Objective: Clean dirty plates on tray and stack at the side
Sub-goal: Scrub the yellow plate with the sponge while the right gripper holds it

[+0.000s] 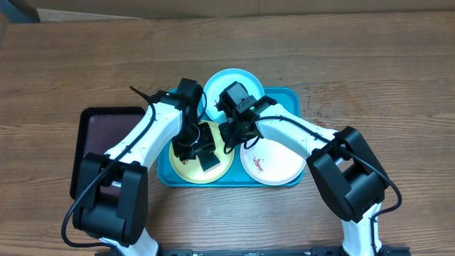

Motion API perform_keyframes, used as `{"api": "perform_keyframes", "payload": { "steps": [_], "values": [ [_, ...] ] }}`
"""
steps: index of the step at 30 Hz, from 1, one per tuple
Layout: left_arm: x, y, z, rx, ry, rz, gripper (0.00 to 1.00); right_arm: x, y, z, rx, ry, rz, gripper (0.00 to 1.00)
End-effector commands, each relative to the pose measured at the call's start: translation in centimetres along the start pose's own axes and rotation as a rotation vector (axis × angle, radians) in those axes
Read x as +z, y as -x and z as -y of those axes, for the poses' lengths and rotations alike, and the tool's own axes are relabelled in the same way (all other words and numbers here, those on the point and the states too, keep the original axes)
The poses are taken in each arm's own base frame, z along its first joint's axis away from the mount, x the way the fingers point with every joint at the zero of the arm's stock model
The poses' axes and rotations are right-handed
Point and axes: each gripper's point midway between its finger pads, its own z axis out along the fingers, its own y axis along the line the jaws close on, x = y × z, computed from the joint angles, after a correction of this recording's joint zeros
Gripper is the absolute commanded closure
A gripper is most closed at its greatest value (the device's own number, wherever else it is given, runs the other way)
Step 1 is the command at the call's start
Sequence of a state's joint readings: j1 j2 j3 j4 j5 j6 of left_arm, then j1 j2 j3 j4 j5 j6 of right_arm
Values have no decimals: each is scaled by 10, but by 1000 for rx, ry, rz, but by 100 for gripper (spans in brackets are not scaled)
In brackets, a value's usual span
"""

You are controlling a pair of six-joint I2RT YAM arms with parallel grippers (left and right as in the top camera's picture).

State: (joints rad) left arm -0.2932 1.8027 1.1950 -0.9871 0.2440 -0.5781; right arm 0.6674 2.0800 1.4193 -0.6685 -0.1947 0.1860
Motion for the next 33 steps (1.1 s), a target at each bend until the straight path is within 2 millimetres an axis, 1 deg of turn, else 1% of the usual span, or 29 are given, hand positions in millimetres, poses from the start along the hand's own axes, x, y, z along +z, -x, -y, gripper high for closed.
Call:
{"api": "perform_keyframes", "payload": {
  "steps": [1, 4, 6, 8, 10, 13, 14, 16, 18, 21, 25, 27, 28, 29, 31, 33],
  "values": [
    [2, 1, 3, -29, -20, 15, 46, 10, -6, 8, 7, -26, -22, 96],
    [5, 4, 4, -26, -30, 29, 44, 10, -6, 8, 7, -26, -22, 96],
    [8, 5, 3, -26, -31, 32, 38, 10, -6, 8, 7, -26, -22, 96],
    [10, 4, 2, -28, -29, 29, 39, 10, -6, 8, 7, -26, -22, 96],
    [12, 2, 0, -29, -25, 23, 42, 10, -6, 8, 7, -26, -22, 96],
    [12, 1, -1, -30, -23, 20, 44, 10, -6, 8, 6, -26, -21, 96],
    [12, 1, -1, -30, -23, 20, 46, 10, -5, 8, 6, -26, -20, 96],
    [12, 2, 0, -29, -25, 23, 54, 10, -6, 8, 6, -26, -20, 96],
    [12, 2, 0, -29, -26, 24, 58, 10, -6, 8, 7, -26, -22, 96],
    [12, 2, 0, -28, -26, 26, 61, 10, -6, 8, 7, -26, -22, 96],
    [13, 3, -1, -28, -19, 29, 62, 10, -6, 8, 6, -26, -22, 96],
    [14, 3, -3, -30, -11, 29, 69, 10, -6, 8, 7, -26, -22, 96],
    [15, 3, -3, -30, -8, 29, 75, 10, -6, 8, 7, -26, -22, 96],
    [16, 3, -4, -31, -4, 27, 83, 10, -6, 8, 7, -26, -22, 96],
    [17, 3, -5, -33, 2, 24, 92, 10, -6, 8, 7, -26, -22, 96],
    [18, 2, -6, -34, 5, 22, 93, 10, -6, 8, 7, -26, -22, 96]
  ]
}}
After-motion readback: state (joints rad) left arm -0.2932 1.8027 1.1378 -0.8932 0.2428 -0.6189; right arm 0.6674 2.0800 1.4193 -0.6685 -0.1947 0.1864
